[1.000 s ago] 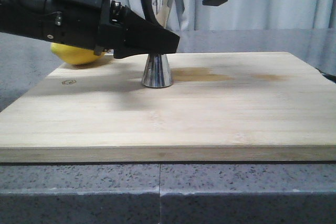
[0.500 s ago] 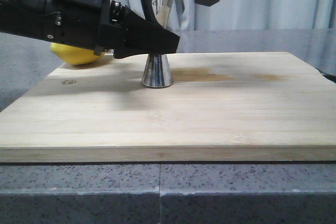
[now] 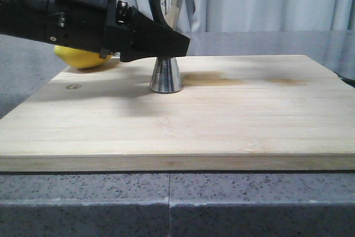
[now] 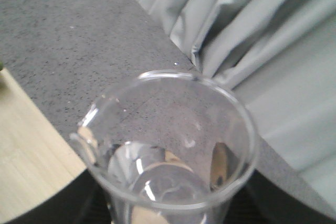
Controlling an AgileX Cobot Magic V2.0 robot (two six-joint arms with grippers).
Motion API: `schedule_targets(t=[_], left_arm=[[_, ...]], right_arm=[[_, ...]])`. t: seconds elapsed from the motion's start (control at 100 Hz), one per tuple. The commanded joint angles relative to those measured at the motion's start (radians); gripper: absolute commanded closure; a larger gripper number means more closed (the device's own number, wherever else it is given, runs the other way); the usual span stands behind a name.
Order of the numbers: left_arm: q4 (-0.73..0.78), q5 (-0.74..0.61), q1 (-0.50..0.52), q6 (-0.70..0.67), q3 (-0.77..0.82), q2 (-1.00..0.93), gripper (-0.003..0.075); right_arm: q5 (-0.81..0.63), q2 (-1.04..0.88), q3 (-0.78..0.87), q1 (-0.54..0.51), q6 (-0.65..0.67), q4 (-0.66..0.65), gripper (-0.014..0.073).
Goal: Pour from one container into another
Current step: 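Carry the beaker back and set it down on the board, releasing it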
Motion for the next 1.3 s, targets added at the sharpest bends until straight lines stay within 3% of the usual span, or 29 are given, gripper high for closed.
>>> schedule_targets(t=[0.0,0.19,0.56,0.87,1.29], left_arm=[[-0.077,0.06,-0.006,-0.001,-0.026,-0.037,0.0598],[-0.077,0.06,-0.006,-0.001,-0.026,-0.037,0.0598],[-0.077,0.06,-0.006,-0.001,-0.026,-0.037,0.0598],[-0.077,0.06,-0.006,-0.001,-0.026,-0.037,0.0598],[-0.077,0.06,-0.006,-0.001,-0.026,-0.037,0.0598]], right_arm=[[-0.1,-0.076,0.002,-0.09,0.132,-0.01,0.0327],[-0.387,-0.133,0.13,-0.289,0.284,-0.006,0.0327],[-0.78,-0.138,0.347,-0.556,0.218,0.051,0.0327],[-0.93,-0.065,0.399,-0.57,0.044,0.099,0.0327],[-0.938,0.041,0.397,-0.57,-0.155,0.243,0.0327]])
